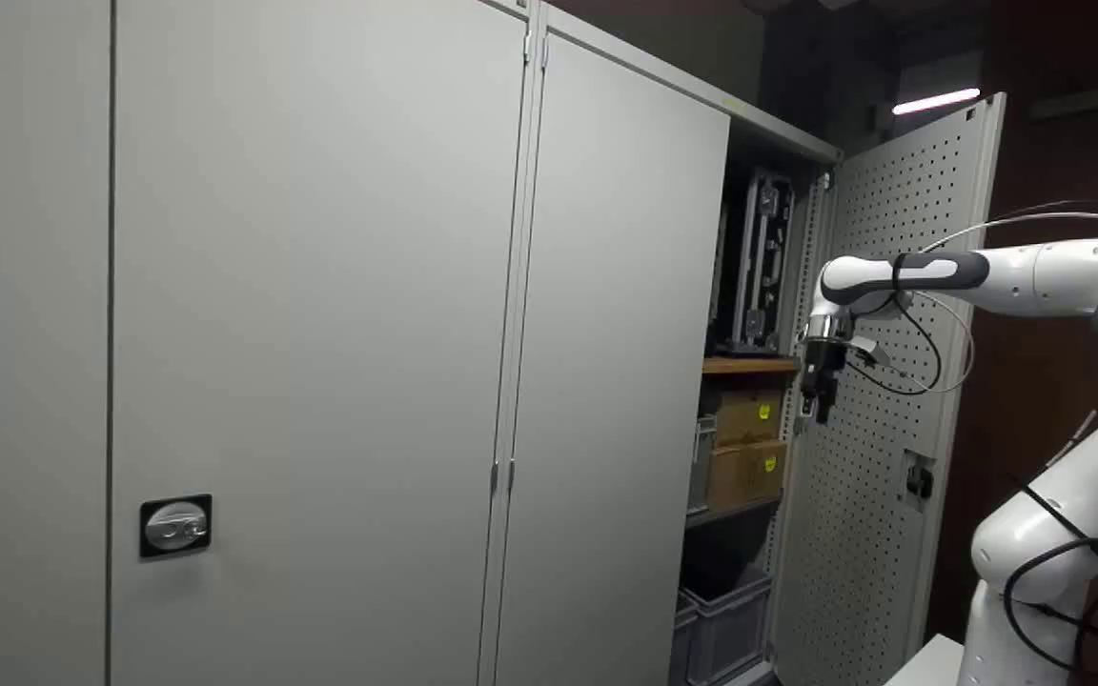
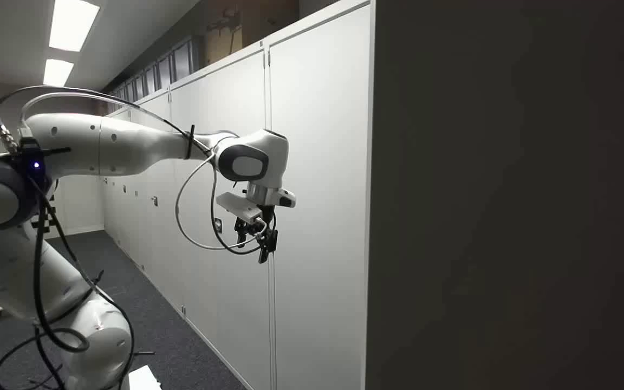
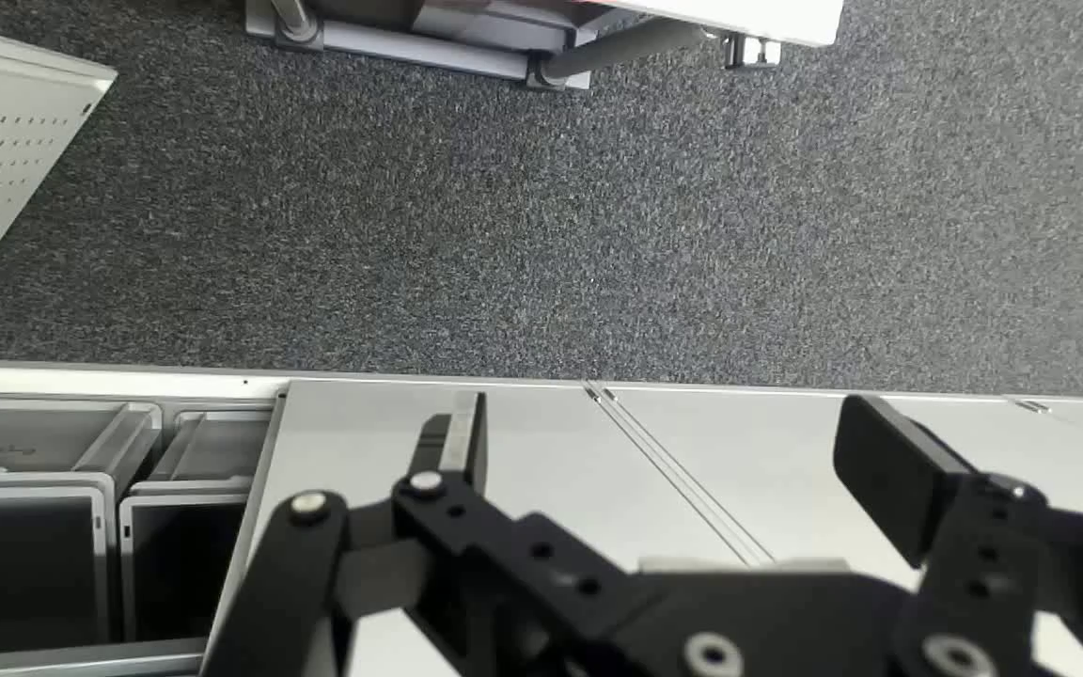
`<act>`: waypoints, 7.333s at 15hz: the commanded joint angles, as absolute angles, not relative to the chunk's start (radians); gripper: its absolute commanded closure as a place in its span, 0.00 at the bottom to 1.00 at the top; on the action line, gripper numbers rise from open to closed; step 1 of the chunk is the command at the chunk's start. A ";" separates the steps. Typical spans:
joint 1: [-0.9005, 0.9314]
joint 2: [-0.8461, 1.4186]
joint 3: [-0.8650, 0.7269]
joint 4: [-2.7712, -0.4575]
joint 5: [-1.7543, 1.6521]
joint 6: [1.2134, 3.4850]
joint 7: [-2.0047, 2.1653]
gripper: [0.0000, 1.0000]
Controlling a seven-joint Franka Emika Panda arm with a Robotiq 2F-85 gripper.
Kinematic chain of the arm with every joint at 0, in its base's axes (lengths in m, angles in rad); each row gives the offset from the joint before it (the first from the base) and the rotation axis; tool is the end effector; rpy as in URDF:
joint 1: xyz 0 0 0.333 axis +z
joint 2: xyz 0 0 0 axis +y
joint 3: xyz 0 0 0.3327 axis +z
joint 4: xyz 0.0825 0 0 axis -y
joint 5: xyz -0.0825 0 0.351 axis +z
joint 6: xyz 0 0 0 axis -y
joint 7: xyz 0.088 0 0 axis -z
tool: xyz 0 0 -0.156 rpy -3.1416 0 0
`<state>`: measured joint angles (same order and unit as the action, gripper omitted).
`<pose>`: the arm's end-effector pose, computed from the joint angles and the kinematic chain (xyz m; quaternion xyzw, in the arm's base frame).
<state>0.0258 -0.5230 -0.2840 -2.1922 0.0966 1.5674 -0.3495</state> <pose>0.3267 -0.0882 0.5408 -0.9891 -0.0647 0.0239 0.1300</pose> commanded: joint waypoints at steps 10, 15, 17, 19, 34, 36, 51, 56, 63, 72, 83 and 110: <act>-0.098 -0.602 -0.227 -2.267 0.015 1.563 -0.270 0.00; -0.175 -0.708 -0.235 -2.331 -0.087 1.557 -0.208 0.00; -0.205 -0.749 -0.242 -2.348 -0.126 1.550 -0.188 0.00; -0.230 -0.789 -0.250 -2.364 -0.159 1.549 -0.171 0.00; -0.375 -0.991 -0.470 -2.390 -0.393 1.622 -0.176 0.00; -0.383 -0.996 -0.501 -2.386 -0.431 1.647 -0.181 0.00; -0.363 -0.950 -0.565 -2.268 -0.514 1.968 -0.229 0.00; -0.308 -0.916 -0.603 -2.180 -0.488 1.993 -0.326 0.00; -0.205 -0.858 -0.691 -2.114 -0.450 2.117 -0.437 0.00; -0.131 -0.831 -0.761 -2.075 -0.340 2.242 -0.497 0.00; -0.099 -0.772 -0.806 -2.053 -0.233 2.329 -0.468 0.00; -0.060 -0.579 -0.825 -1.911 -0.117 2.348 -0.500 0.00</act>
